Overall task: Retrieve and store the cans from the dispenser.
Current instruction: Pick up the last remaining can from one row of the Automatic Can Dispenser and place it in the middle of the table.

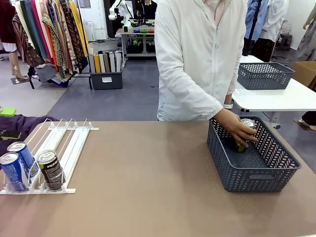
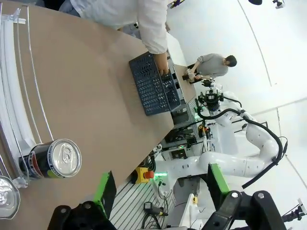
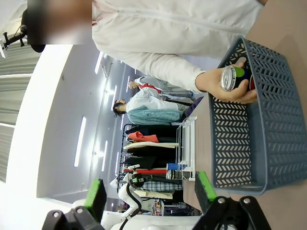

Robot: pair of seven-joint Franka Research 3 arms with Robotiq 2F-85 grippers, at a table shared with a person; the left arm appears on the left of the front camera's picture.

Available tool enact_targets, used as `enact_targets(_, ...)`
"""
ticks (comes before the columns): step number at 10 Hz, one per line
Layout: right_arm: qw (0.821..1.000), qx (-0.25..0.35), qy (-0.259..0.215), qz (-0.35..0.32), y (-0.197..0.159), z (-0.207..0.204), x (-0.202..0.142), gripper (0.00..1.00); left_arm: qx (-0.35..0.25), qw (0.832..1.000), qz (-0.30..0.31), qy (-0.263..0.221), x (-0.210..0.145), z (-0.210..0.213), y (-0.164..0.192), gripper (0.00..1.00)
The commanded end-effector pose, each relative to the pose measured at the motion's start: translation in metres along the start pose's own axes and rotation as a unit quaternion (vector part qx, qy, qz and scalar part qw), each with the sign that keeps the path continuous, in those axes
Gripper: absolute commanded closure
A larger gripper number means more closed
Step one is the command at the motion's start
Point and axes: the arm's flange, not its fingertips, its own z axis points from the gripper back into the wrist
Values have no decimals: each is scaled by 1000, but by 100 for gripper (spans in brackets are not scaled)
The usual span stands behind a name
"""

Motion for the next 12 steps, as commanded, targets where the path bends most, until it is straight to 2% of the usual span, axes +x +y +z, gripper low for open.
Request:
enact_targets(1, 1000, -1, 6, -3, 4, 2, -1, 0, 86, 996, -16, 36, -3, -8, -19, 0)
enact_targets(2, 1000, -1, 6, -3, 4, 2, -1, 0, 213, 972, -36, 91, -6, -23, -36, 0)
enact_targets(3, 1000, -1, 6, -3, 4, 2, -1, 0, 312, 943, -36, 109, -9, -35, -45, 0)
enact_targets(4, 1000, -1, 6, -3, 4, 2, -1, 0, 458, 883, -52, 85, -11, -54, -57, 0)
enact_targets(5, 1000, -1, 6, -3, 4, 2, -1, 0, 490, 863, -65, 105, -9, -73, -65, 0)
enact_targets(6, 1000, -1, 6, -3, 4, 2, -1, 0, 509, 850, -67, 119, -5, -89, -69, 0)
enact_targets(7, 1000, -1, 6, -3, 4, 2, -1, 0, 503, 850, -67, 143, -1, -105, -71, 0)
enact_targets(8, 1000, -1, 6, -3, 4, 2, -1, 0, 499, 852, -40, 153, 2, -117, -72, 0)
enact_targets(9, 1000, -1, 6, -3, 4, 2, -1, 0, 470, 872, -88, 106, 8, -97, -79, 0)
enact_targets(11, 1000, -1, 6, -3, 4, 2, -1, 0, 470, 872, -88, 106, 8, -97, -79, 0)
enact_targets(12, 1000, -1, 6, -3, 4, 2, -1, 0, 495, 857, -74, 123, 4, -113, -75, 0)
